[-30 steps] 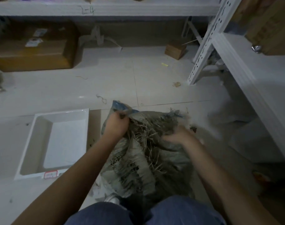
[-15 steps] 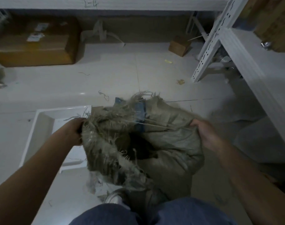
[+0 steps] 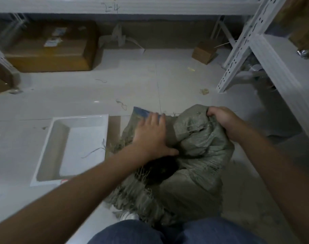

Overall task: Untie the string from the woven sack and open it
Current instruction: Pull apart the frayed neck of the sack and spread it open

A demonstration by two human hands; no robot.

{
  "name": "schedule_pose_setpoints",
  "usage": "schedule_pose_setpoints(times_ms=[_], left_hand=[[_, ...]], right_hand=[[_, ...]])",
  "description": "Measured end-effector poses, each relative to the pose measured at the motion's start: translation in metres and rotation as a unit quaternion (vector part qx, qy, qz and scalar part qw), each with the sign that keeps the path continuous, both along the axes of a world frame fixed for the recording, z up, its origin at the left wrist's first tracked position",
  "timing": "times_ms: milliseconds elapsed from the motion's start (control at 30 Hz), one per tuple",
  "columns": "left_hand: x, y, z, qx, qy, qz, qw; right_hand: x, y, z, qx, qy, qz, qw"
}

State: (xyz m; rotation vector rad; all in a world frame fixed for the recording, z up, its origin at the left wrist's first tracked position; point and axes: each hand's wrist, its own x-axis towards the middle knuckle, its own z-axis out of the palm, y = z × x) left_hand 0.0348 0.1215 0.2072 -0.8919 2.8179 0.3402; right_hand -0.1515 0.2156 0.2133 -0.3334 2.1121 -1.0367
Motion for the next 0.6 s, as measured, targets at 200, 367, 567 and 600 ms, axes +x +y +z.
schedule_pose_setpoints(times_ms=[200,367,567,600], left_hand=[[0.015,-0.022,-0.06,-0.008,-0.036,-0.005,0.999],[0.052,-0.062,-0.045,0.077,-0.047,0.06,0.994],[0.056,-0.094,-0.016,0.377,0.279,0.342,0.815],[0.055,-0.095,-0.017,0.414,0.301,0.378,0.772]], right_hand=[[-0.031,0.006,0.027,-0.017,0.045,0.013,0.999],[-0.063,0.012,0.037,0.025,0.102,-0.002,0.994],[-0.068,0.017,0.03,0.077,-0.032,0.046,0.996],[-0.065,0.02,0.025,0.102,-0.057,0.055,0.992]])
